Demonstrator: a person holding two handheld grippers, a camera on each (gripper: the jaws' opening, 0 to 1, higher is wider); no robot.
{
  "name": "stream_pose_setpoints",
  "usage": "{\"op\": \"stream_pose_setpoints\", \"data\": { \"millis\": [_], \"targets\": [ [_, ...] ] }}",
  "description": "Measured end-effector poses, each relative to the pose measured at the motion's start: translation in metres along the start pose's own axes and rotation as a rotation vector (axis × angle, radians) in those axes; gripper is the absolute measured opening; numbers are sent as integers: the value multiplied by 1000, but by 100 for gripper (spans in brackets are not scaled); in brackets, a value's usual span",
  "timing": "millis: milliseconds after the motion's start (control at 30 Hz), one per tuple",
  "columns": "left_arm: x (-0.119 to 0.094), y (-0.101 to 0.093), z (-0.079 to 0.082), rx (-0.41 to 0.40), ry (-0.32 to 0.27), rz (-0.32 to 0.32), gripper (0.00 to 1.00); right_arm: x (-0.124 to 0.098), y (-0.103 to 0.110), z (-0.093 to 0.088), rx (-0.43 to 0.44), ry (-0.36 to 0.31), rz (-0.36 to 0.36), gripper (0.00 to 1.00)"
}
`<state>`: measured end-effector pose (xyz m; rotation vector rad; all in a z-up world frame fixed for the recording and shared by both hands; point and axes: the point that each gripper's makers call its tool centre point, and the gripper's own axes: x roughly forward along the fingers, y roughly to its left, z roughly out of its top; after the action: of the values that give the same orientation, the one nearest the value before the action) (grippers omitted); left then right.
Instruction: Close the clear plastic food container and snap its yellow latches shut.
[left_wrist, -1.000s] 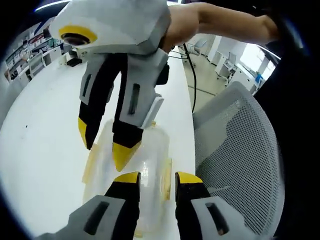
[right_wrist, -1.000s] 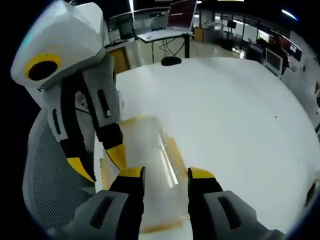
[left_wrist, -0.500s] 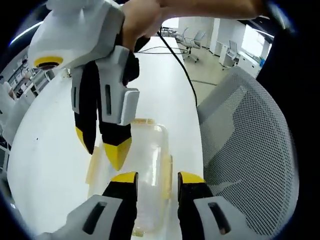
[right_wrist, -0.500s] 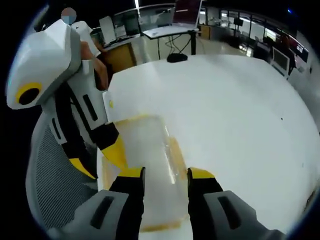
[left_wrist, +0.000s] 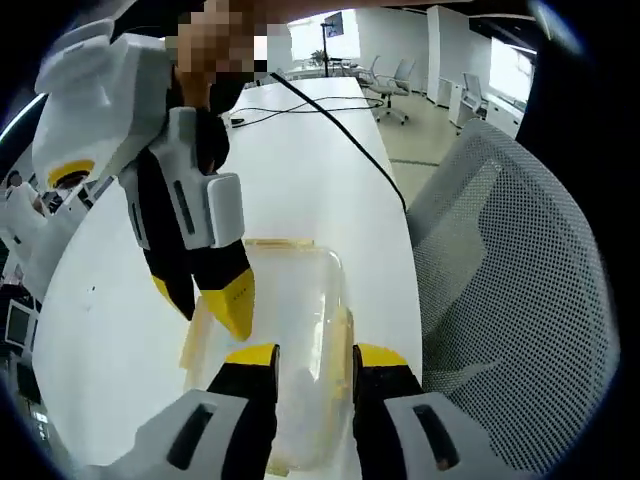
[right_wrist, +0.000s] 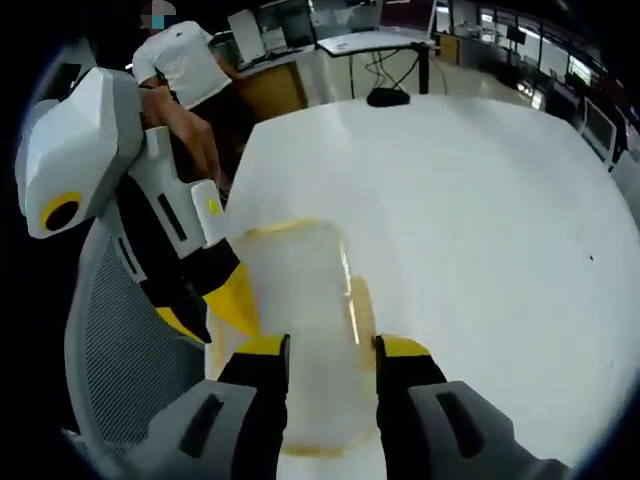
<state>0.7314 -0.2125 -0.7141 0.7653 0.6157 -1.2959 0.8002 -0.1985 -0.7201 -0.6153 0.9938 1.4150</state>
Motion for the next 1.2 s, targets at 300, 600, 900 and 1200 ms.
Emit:
{"op": "stream_pose_setpoints", "data": {
  "millis": [300,600,900,1200],
  "targets": [
    [2,2,1,36,-6,24,23,7,3,1,-34,60,84,36],
    [4,2,0,72,-10,34,24,10,7,2,-54,89,127,39],
    [5,2,0,87,-9,48,23,11,7,1,-54,99,131,39],
    [1,9,-4,75,-1,66,19,16,10,-5,-30,137,159,34]
  ]
}}
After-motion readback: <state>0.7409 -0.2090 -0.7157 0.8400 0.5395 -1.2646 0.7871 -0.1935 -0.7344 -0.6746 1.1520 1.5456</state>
